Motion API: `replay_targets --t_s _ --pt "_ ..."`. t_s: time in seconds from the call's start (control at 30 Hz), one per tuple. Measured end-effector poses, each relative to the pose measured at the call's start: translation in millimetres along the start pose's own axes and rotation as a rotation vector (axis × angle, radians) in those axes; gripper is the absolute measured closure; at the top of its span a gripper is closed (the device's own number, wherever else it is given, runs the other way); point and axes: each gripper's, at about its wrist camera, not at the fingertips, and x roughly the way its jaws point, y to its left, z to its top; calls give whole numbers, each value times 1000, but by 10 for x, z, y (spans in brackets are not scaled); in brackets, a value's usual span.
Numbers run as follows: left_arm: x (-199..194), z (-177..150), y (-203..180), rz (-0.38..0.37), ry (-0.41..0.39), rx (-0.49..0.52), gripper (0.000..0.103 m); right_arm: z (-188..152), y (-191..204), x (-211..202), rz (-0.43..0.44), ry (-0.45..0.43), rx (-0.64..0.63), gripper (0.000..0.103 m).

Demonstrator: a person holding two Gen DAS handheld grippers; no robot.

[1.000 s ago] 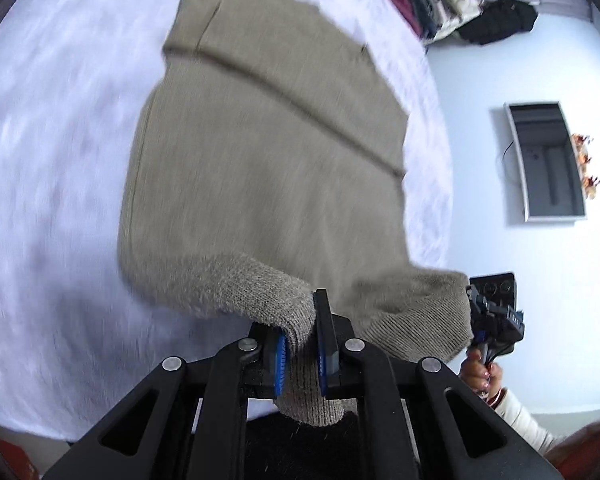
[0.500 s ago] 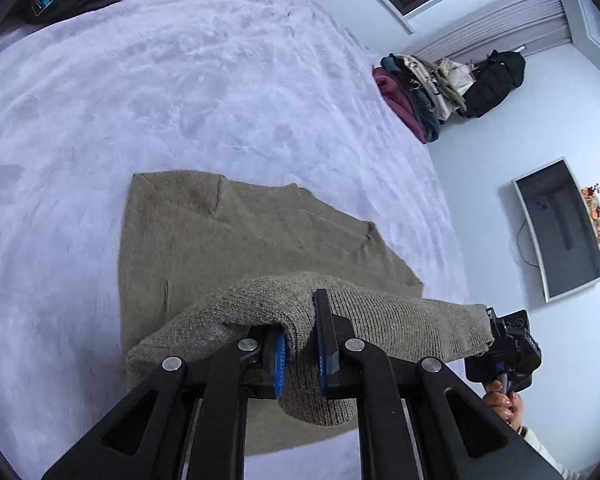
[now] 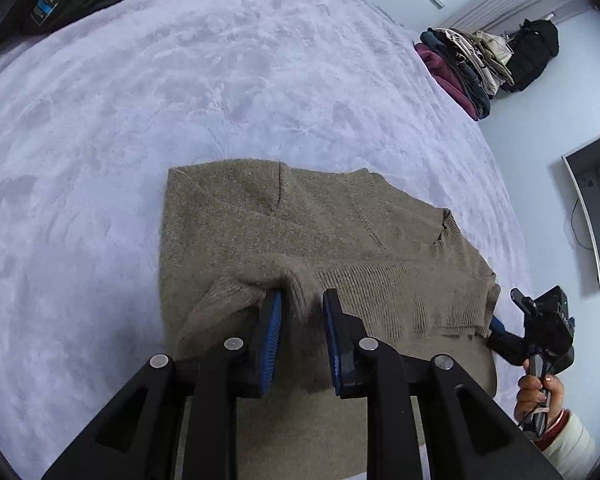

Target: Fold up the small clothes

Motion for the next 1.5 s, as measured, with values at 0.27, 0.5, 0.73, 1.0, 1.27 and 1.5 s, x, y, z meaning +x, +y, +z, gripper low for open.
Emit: replay_targets --t_s 0.27,0.5,0.73,1.0,1.27,1.5 --pt "237 -353 -101 87 181 163 80 -323 194 -190 -312 18 -229 92" --pt "454 -82 -481 66 123 231 80 -129 431 312 -329 85 -385 92" --pt "473 450 -297 181 -28 74 80 433 554 390 -321 -77 -289 91" --pt "410 424 -353 320 -93 151 8 456 695 218 -393 -87 -377 49" --pt "557 459 114 463 -53 32 8 551 432 187 -609 -185 -324 54" --pt "43 37 272 377 11 97 8 180 401 -373 -513 -149 -314 51"
